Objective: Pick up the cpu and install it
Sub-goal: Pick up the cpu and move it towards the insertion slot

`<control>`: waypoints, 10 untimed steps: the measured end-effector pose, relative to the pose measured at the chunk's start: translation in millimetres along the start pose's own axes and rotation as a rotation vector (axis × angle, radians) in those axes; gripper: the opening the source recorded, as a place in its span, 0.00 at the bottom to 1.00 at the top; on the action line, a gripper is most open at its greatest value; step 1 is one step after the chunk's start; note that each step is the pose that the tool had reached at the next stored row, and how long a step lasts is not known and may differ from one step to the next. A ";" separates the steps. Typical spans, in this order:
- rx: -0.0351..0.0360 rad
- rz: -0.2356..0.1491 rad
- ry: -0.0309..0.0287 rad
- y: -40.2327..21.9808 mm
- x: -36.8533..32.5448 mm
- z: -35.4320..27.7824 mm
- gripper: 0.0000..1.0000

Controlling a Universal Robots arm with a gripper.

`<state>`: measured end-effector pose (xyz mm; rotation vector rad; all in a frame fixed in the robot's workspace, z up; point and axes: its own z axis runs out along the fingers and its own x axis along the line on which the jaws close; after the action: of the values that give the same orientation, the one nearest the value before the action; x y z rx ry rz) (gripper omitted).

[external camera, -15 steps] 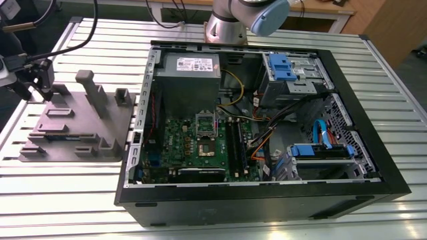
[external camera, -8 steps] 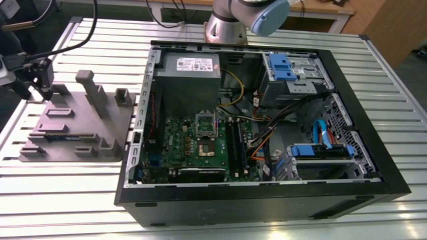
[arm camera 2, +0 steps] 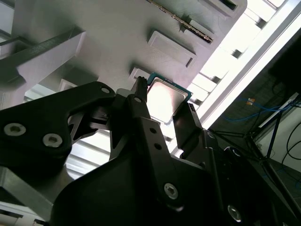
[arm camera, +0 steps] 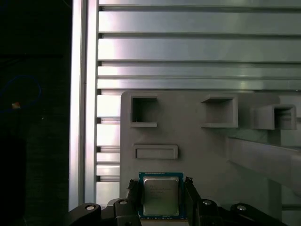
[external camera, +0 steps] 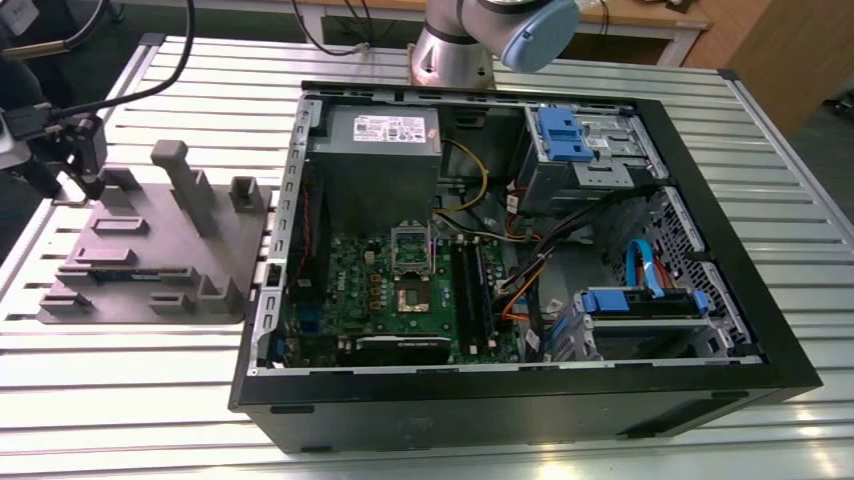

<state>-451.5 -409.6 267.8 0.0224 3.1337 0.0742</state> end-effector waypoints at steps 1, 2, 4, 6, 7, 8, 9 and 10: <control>0.0000 0.000 0.0000 0.0 0.0 -0.2 0.47; -0.0001 0.000 -0.0001 0.0 0.0 -0.3 0.47; -0.0001 0.000 0.0000 0.0 0.0 -0.6 0.47; 0.0000 0.000 0.0000 0.0 0.0 -1.0 0.47; 0.0000 0.000 0.0000 0.1 0.0 -1.2 0.47; 0.0000 0.000 0.0000 0.1 0.0 -1.4 0.47; -0.0001 0.000 0.0000 0.1 0.0 -1.5 0.47; -0.0001 0.000 0.0000 0.1 0.0 -1.8 0.47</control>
<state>-451.5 -409.6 269.6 0.0225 3.1336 0.0743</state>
